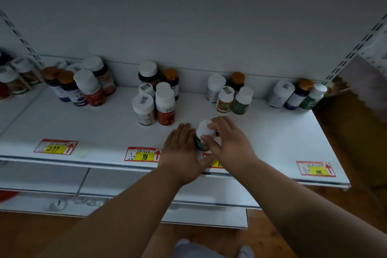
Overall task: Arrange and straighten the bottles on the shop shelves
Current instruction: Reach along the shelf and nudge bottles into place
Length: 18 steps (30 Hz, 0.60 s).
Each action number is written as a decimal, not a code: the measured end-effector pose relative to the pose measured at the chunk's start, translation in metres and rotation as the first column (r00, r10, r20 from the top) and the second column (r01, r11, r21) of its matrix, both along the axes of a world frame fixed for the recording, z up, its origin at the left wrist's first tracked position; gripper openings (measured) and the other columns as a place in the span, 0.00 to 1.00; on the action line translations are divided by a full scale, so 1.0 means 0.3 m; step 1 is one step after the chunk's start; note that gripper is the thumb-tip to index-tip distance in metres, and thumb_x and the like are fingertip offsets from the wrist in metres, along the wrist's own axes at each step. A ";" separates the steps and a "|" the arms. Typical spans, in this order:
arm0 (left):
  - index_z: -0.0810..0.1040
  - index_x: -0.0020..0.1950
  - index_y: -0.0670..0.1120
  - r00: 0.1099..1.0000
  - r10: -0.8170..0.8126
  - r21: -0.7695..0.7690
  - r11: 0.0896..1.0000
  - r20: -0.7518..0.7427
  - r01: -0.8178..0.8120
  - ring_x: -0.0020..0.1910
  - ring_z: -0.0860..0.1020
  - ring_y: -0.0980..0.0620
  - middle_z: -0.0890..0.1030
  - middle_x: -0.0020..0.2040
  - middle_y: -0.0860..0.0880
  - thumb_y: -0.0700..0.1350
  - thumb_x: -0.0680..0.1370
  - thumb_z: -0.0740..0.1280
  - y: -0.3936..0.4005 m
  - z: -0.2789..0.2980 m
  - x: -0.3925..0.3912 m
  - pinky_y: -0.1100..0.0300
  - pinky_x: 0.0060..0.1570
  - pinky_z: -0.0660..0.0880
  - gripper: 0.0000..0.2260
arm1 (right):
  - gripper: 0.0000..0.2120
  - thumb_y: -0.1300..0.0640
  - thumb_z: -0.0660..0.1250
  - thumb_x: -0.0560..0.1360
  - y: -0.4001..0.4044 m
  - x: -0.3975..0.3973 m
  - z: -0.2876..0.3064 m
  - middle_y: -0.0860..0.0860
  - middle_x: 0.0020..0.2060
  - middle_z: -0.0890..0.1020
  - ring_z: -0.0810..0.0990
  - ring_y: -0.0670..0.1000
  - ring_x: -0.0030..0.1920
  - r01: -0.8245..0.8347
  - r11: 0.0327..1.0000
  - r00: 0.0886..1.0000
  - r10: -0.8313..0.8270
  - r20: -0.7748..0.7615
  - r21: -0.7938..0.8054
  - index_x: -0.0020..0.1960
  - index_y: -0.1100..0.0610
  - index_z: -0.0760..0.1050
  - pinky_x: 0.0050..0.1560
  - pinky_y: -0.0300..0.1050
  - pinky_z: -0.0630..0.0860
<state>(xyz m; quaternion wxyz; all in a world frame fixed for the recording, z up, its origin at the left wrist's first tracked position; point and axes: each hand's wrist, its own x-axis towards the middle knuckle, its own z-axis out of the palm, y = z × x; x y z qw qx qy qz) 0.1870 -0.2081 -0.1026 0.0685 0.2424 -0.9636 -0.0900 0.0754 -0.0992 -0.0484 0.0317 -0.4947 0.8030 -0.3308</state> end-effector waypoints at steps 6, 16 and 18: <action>0.53 0.78 0.40 0.999 -0.007 0.033 0.999 0.047 0.006 0.77 0.50 0.46 0.54 0.78 0.42 0.72 0.73 0.47 -0.009 0.041 0.011 0.51 0.75 0.47 0.45 | 0.17 0.49 0.68 0.74 0.012 0.009 -0.001 0.50 0.59 0.74 0.76 0.53 0.52 0.023 1.000 0.999 -0.024 0.032 0.007 0.59 0.54 0.71 0.47 0.42 0.72; 0.68 0.71 0.38 0.885 -0.096 -0.024 0.995 -0.456 0.096 0.66 0.70 0.40 0.72 0.68 0.39 0.65 0.73 0.62 0.115 0.317 -0.107 0.47 0.66 0.67 0.37 | 0.07 0.48 0.63 0.77 0.187 -0.195 0.139 0.41 0.48 0.73 0.74 0.39 0.47 0.200 0.937 0.978 -0.208 0.003 -0.285 0.53 0.47 0.70 0.43 0.27 0.67; 0.62 0.74 0.44 0.897 -0.105 0.008 0.993 -0.430 0.120 0.70 0.65 0.45 0.67 0.72 0.45 0.67 0.73 0.60 0.171 0.341 -0.187 0.50 0.69 0.62 0.37 | 0.08 0.46 0.63 0.76 0.244 -0.282 0.144 0.43 0.48 0.74 0.74 0.42 0.47 0.244 0.931 0.967 -0.255 -0.007 -0.272 0.52 0.47 0.70 0.43 0.32 0.70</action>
